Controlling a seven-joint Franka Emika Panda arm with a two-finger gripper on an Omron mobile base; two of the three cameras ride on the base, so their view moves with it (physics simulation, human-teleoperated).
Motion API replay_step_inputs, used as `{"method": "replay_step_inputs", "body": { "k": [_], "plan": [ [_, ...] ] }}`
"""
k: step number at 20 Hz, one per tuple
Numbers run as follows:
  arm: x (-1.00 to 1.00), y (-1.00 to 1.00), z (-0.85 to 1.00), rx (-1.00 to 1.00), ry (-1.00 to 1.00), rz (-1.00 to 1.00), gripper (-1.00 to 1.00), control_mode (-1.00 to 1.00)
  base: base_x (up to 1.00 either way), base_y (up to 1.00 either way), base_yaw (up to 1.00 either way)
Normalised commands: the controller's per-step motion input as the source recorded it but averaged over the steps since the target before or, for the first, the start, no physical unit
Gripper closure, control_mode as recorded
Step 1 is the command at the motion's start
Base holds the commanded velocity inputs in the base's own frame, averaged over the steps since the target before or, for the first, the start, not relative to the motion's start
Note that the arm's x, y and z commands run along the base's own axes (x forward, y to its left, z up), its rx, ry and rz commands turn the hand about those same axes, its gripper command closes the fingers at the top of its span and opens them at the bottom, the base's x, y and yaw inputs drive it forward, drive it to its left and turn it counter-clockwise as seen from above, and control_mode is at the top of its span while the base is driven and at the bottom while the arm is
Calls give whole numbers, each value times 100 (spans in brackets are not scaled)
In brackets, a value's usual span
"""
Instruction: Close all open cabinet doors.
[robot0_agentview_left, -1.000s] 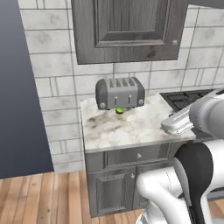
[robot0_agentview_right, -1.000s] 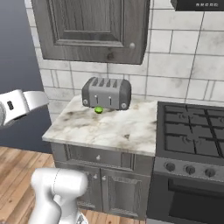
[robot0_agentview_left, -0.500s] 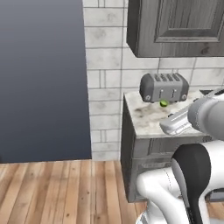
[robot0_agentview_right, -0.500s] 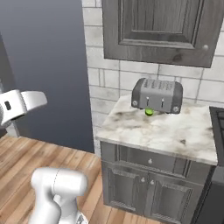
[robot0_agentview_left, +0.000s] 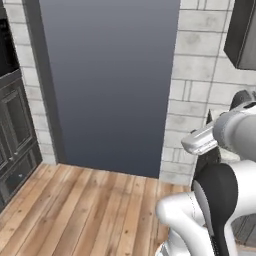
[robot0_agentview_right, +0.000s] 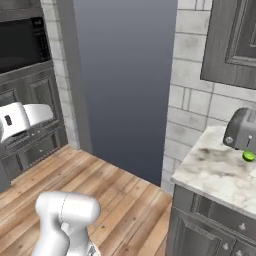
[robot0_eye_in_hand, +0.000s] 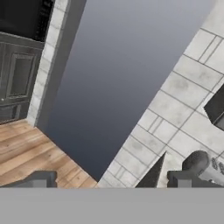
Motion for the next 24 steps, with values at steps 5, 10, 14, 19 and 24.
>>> {"method": "replay_step_inputs", "body": {
  "k": [5,10,14,19,24],
  "plan": [
    [0,0,0,0,0,0,-100,100,8,22,46],
    [0,0,0,0,0,0,-100,100,22,6,46],
    [0,0,0,0,0,0,-100,100,2,14,50],
    [0,0,0,0,0,0,-100,100,-12,44,38],
    [0,0,0,0,0,0,-100,100,-17,79,24]
  ]
}}
